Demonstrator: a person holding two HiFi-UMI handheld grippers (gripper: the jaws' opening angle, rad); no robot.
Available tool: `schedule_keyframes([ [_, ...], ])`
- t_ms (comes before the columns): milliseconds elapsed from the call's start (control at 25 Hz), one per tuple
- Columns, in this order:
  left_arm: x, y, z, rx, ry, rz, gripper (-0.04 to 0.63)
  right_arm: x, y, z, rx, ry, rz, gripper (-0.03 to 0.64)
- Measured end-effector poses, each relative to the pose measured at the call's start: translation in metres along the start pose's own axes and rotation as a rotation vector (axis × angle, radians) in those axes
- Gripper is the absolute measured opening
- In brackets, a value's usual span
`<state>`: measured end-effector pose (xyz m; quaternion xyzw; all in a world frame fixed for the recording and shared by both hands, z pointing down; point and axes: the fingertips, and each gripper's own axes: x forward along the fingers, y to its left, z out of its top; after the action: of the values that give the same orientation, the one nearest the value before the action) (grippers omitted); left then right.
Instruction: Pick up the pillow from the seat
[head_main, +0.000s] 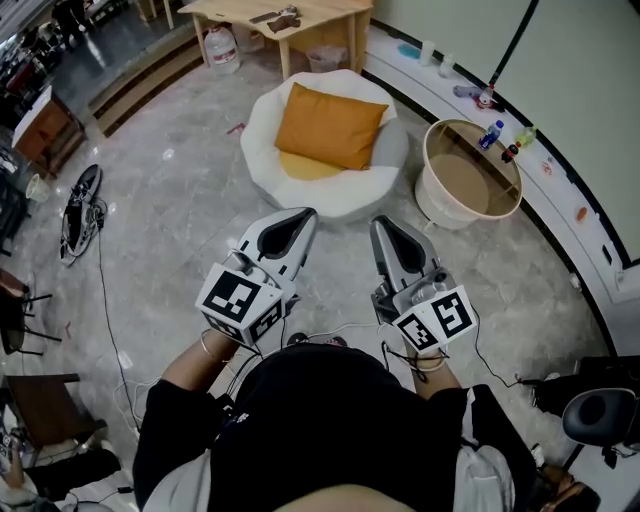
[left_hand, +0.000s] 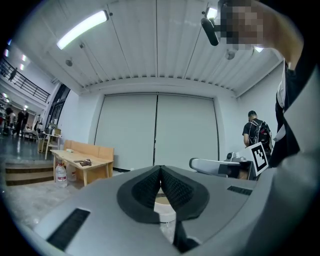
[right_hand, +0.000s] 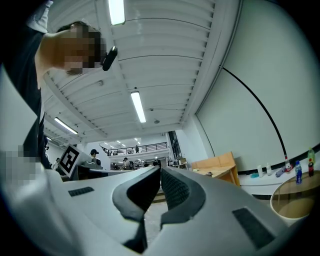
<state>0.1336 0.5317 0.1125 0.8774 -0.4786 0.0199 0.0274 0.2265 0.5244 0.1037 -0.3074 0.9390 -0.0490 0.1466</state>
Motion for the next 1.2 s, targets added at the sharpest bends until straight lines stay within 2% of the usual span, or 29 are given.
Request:
schedule_keyframes([
  [280, 0.014, -0.012, -0.002, 0.006, -0.008, 0.017, 0.009, -0.014, -0.018, 0.000, -0.010, 0.008, 0.008, 0.021],
  [560, 0.021, -0.002, 0.005, 0.044, -0.052, 0.039, 0.009, -0.010, -0.026, -0.006, -0.010, 0.022, 0.003, 0.021],
  [760, 0.033, 0.023, 0.006, 0.037, -0.069, 0.012, 0.009, 0.012, -0.035, -0.007, -0.020, 0.021, -0.026, 0.021],
  [920, 0.045, 0.046, -0.001, 0.015, -0.003, -0.023, 0.009, 0.036, -0.047, -0.007, -0.025, 0.014, -0.054, 0.021],
  [1080, 0.058, 0.076, 0.011, 0.035, -0.066, -0.054, 0.009, 0.063, -0.056, -0.012, -0.025, 0.016, -0.086, 0.021],
  [1200, 0.064, 0.098, 0.012, 0.032, -0.070, -0.073, 0.009, 0.082, -0.060, -0.015, -0.029, 0.009, -0.108, 0.021],
])
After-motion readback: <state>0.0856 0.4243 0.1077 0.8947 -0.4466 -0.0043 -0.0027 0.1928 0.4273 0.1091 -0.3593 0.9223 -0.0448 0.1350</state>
